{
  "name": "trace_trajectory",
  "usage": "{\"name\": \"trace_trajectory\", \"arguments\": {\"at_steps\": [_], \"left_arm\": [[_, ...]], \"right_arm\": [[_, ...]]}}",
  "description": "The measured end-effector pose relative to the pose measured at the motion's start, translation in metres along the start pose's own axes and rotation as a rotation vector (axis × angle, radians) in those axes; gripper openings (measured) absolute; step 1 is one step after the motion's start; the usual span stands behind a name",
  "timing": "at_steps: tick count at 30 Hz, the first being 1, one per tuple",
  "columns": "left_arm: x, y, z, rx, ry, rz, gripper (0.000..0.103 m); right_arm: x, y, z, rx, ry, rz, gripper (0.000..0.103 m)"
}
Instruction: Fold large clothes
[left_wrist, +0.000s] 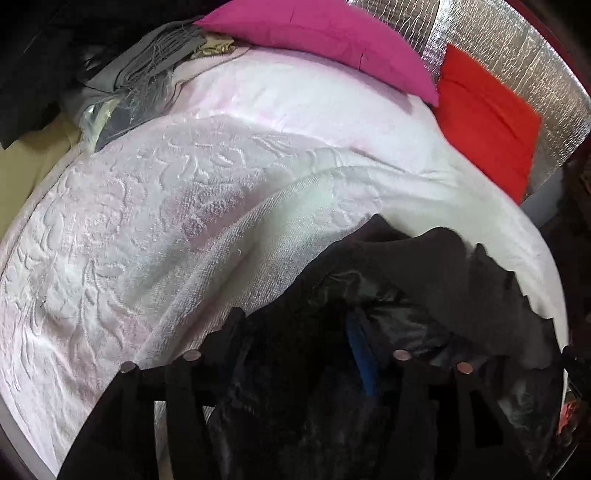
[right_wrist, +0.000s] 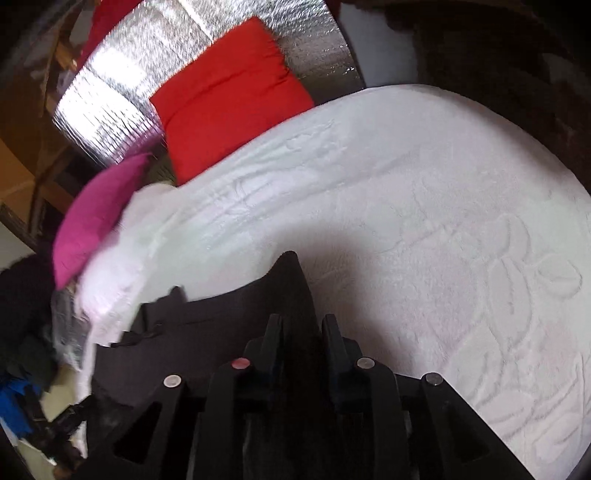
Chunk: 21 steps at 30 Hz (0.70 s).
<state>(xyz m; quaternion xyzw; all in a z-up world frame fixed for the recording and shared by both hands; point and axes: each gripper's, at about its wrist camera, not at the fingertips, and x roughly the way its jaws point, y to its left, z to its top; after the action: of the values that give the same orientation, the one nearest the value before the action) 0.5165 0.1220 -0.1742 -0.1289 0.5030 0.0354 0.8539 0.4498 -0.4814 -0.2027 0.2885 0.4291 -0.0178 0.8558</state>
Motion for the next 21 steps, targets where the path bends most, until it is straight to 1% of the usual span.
{"name": "trace_trajectory", "arguments": {"at_steps": [1, 2, 3, 5, 7, 9, 11, 14, 16, 17, 18, 19, 20, 21], "left_arm": [[-0.005, 0.000, 0.000, 0.003, -0.008, 0.001, 0.064], [-0.011, 0.000, -0.001, 0.007, -0.019, 0.007, 0.065], [-0.016, 0.000, -0.002, 0.013, -0.027, 0.015, 0.065], [-0.021, 0.001, -0.003, 0.023, -0.032, 0.022, 0.067], [-0.027, 0.004, -0.006, 0.031, -0.030, 0.018, 0.069], [-0.030, 0.007, -0.012, 0.044, -0.027, 0.040, 0.069], [-0.032, 0.012, -0.017, 0.053, -0.027, 0.058, 0.069], [-0.031, 0.019, -0.024, 0.051, -0.020, 0.077, 0.069], [-0.026, 0.025, -0.027, 0.048, -0.011, 0.115, 0.069], [-0.021, 0.027, -0.029, 0.051, -0.002, 0.135, 0.072], [-0.014, 0.028, -0.030, 0.054, 0.013, 0.147, 0.075], [-0.010, 0.029, -0.032, 0.056, 0.020, 0.157, 0.080], [-0.005, 0.028, -0.033, 0.065, 0.025, 0.173, 0.082], [-0.003, 0.027, -0.034, 0.073, 0.024, 0.181, 0.082]], "right_arm": [[-0.011, -0.003, -0.004, 0.009, -0.009, 0.013, 0.037], [-0.017, -0.006, -0.006, 0.022, -0.015, 0.030, 0.066], [-0.025, -0.008, -0.008, 0.040, -0.023, 0.047, 0.088], [-0.047, -0.014, -0.019, 0.064, -0.072, 0.068, 0.089], [-0.061, -0.018, -0.031, 0.053, -0.063, 0.044, 0.088], [-0.067, -0.021, -0.040, 0.033, -0.050, 0.022, 0.088], [-0.077, -0.026, -0.057, 0.017, -0.055, -0.021, 0.088], [-0.080, -0.026, -0.071, 0.000, -0.045, -0.037, 0.087], [-0.079, -0.025, -0.078, -0.019, -0.050, -0.075, 0.086], [-0.077, -0.024, -0.081, -0.027, -0.044, -0.084, 0.083], [-0.073, -0.023, -0.084, -0.034, -0.029, -0.092, 0.077], [-0.067, -0.021, -0.088, -0.042, 0.001, -0.110, 0.073], [-0.055, -0.020, -0.093, -0.055, 0.046, -0.143, 0.068], [-0.042, -0.019, -0.098, -0.078, 0.083, -0.176, 0.067]]}}
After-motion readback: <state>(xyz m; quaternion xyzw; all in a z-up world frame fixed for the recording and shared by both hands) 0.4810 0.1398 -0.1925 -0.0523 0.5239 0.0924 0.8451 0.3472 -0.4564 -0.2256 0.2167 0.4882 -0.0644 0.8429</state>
